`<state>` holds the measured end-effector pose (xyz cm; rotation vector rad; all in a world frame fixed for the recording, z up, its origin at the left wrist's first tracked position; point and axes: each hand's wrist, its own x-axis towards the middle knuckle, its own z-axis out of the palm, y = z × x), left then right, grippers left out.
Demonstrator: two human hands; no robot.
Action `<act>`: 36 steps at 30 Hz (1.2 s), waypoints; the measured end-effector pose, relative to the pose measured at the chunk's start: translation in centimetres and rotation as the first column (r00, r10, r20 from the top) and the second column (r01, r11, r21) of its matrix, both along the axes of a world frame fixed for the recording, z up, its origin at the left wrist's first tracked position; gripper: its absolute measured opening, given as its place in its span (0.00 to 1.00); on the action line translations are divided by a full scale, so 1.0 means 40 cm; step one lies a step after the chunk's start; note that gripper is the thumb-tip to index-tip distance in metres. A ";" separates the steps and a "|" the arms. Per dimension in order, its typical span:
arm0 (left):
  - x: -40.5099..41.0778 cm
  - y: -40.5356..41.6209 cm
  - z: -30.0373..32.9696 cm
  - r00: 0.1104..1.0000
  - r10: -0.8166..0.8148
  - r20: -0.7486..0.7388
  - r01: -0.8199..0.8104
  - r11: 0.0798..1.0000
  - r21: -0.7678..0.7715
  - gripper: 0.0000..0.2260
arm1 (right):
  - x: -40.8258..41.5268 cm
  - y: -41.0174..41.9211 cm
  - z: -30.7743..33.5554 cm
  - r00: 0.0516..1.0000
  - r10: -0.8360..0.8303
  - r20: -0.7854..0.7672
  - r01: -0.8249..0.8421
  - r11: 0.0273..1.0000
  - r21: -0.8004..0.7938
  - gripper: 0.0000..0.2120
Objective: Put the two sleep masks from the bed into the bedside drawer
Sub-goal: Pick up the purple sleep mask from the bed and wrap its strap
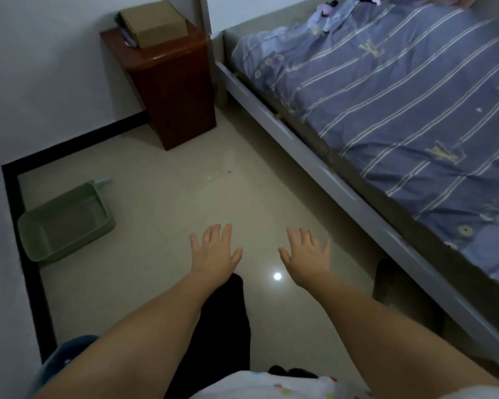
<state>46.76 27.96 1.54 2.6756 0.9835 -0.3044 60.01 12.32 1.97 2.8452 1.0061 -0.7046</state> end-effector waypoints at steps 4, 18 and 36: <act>0.198 0.251 0.024 0.996 -0.082 0.026 0.082 0.997 0.006 0.28 | 0.179 0.235 0.006 0.996 -0.086 0.019 0.085 0.995 0.045 0.28; 0.997 0.777 0.035 0.972 -0.234 0.013 0.234 0.972 0.039 0.27 | 0.886 0.694 0.024 0.971 -0.236 0.022 0.234 0.968 0.086 0.28; 2.127 1.251 0.003 0.928 -0.374 0.007 0.372 0.921 -0.115 0.28 | 1.999 1.148 -0.022 0.932 -0.357 -0.066 0.358 0.933 0.015 0.26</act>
